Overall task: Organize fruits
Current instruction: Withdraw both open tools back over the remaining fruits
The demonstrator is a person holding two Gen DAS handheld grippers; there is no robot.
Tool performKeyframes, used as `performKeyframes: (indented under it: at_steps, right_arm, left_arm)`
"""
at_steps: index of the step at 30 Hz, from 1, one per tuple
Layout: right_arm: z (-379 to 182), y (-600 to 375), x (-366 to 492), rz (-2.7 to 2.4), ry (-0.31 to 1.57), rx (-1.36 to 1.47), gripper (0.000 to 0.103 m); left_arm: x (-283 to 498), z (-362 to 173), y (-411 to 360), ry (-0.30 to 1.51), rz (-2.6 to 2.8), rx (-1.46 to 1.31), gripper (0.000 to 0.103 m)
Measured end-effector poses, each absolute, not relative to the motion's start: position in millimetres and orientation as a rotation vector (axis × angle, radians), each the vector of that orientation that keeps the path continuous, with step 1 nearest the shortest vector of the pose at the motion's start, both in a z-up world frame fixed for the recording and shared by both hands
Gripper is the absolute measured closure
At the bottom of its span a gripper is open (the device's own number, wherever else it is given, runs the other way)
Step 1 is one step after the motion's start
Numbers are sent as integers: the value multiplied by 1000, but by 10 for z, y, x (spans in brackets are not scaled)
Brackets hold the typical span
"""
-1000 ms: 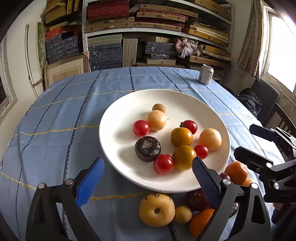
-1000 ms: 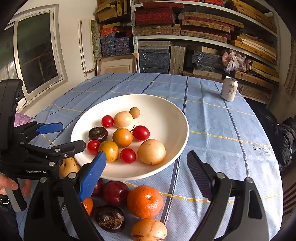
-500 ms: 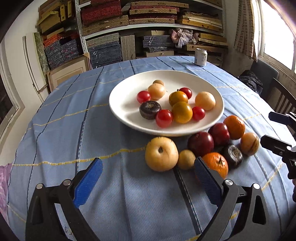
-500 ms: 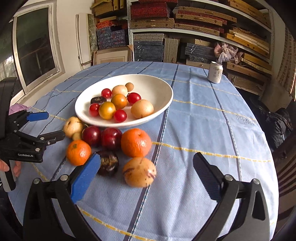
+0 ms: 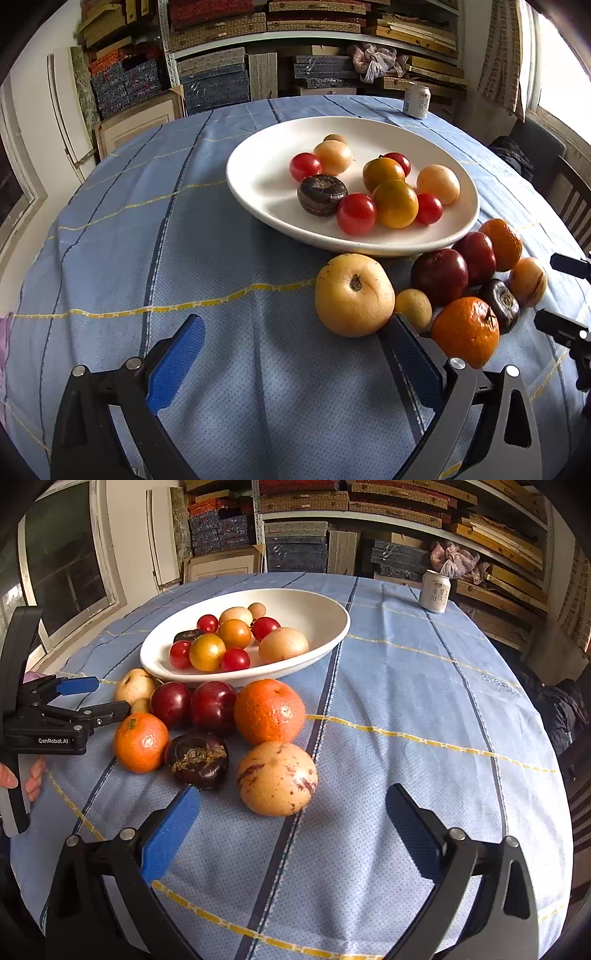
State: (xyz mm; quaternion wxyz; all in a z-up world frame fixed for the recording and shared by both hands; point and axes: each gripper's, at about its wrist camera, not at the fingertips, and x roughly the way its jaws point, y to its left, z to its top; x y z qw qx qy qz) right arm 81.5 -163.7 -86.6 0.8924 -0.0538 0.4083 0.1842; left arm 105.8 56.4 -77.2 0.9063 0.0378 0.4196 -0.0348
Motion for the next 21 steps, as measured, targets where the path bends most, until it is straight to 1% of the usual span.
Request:
performKeyframes:
  at_steps: [5, 9, 14, 16, 17, 18, 19, 20, 21]
  right_arm:
    - [-878, -1595, 945, 335, 854, -136, 4]
    - [-894, -1577, 1006, 331, 863, -144, 4]
    - [-890, -1519, 1020, 331, 856, -162, 4]
    - [-878, -1525, 1031, 336, 848, -149, 4]
    - [-872, -1528, 1034, 343, 846, -140, 4]
    - [-868, -1522, 1039, 347, 847, -135, 4]
    - [-863, -1514, 1039, 346, 845, -134, 5]
    - [-858, -1507, 1033, 350, 841, -136, 11]
    - [-851, -1497, 1030, 357, 837, -136, 17]
  left_arm:
    - [1102, -768, 522, 863, -69, 87, 3]
    - [1145, -865, 517, 930, -73, 95, 3]
    - [1235, -929, 584, 935, -82, 54, 3]
    - [1236, -923, 553, 925, -89, 64, 7]
    - [1222, -911, 532, 917, -103, 72, 16]
    - [1212, -895, 503, 911, -119, 81, 27]
    - [1202, -879, 470, 912, -135, 85, 34]
    - [1197, -864, 439, 915, -156, 87, 50]
    - [1194, -853, 399, 917, -171, 97, 57]
